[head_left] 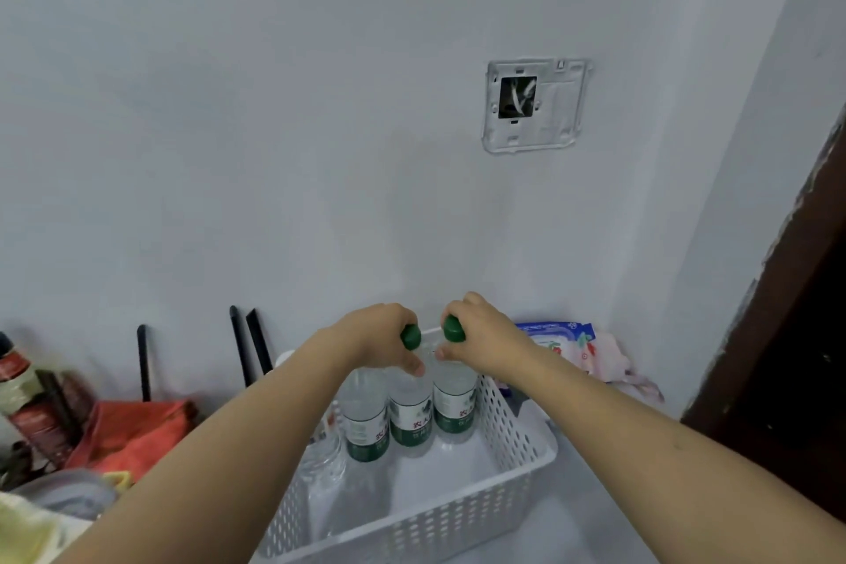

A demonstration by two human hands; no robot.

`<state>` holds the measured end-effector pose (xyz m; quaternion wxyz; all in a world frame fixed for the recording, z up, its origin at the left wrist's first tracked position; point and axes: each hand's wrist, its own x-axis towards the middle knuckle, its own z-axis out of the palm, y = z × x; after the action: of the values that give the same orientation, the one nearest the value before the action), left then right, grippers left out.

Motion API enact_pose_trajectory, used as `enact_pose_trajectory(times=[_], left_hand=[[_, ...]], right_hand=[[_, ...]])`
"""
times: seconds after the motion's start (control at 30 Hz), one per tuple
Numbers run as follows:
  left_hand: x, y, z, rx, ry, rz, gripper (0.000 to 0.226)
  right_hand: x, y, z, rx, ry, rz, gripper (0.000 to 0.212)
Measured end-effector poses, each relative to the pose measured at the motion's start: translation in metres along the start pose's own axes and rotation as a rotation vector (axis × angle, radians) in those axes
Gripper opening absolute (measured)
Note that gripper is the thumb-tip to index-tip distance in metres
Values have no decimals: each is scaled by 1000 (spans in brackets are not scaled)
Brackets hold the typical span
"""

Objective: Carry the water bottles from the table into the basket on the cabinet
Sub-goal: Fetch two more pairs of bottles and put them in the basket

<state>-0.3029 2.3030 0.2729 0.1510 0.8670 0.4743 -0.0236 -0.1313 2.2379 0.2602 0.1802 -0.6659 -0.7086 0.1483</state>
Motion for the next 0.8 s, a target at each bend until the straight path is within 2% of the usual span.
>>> enact_pose_trajectory(times=[0.17, 0.3, 0.4, 0.47, 0.57, 0.8], left_hand=[[-1, 0, 0, -87, -34, -29, 38], [-9, 3, -5, -39, -26, -48, 43], [-25, 11, -16, -148, -2, -50, 69], [-39, 24, -25, -208, 138, -14, 79], [-55, 51, -37, -99, 405, 43, 67], [-67, 122, -56, 72, 622, 225, 48]], right_hand=[[-4, -1, 5, 21, 24, 5, 47], [-17, -2, -4, 68, 23, 24, 61], [-36, -5, -21, 75, 60, 39, 68], [-52, -6, -37, 49, 99, 40, 68], [-77, -4, -66, 18, 157, 46, 67], [-130, 6, -115, -137, 238, 150, 63]])
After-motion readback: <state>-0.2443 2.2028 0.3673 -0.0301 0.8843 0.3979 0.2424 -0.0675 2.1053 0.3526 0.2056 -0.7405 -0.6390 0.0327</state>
